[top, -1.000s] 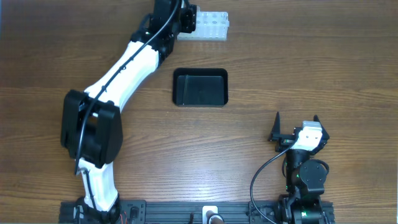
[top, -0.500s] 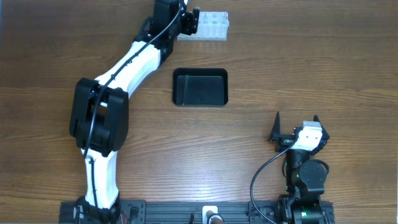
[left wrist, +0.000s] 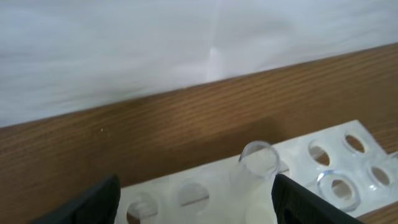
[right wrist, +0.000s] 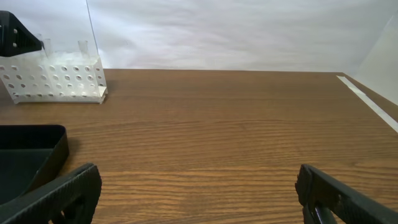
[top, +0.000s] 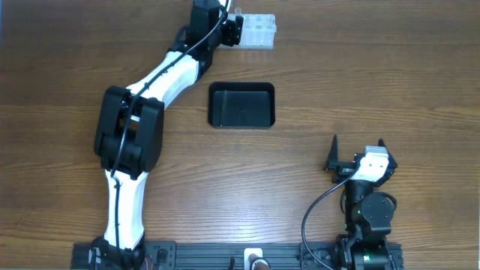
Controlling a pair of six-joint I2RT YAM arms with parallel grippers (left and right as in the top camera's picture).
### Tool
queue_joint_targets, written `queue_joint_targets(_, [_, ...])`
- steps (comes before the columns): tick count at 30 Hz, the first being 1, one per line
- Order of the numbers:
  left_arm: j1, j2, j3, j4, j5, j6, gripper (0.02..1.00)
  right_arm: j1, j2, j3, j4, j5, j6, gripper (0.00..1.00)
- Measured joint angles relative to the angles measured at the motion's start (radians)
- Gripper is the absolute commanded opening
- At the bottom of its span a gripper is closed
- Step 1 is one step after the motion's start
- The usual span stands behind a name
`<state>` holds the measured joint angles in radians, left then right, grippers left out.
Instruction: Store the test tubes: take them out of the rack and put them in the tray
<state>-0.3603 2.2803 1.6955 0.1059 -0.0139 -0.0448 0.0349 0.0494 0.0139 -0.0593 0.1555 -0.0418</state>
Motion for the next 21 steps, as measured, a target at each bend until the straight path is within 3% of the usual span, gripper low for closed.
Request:
queue_joint_targets(10, [0.0, 0.023, 0.005, 0.099, 0.033, 0.0, 0.757, 0.0, 0.0, 0.0, 0.0, 0.0, 0.0, 0.991])
queue_joint_targets(21, [0.0, 0.053, 0.005, 0.11, 0.042, 0.0, 0.627, 0.0, 0.0, 0.0, 0.0, 0.0, 0.0, 0.993])
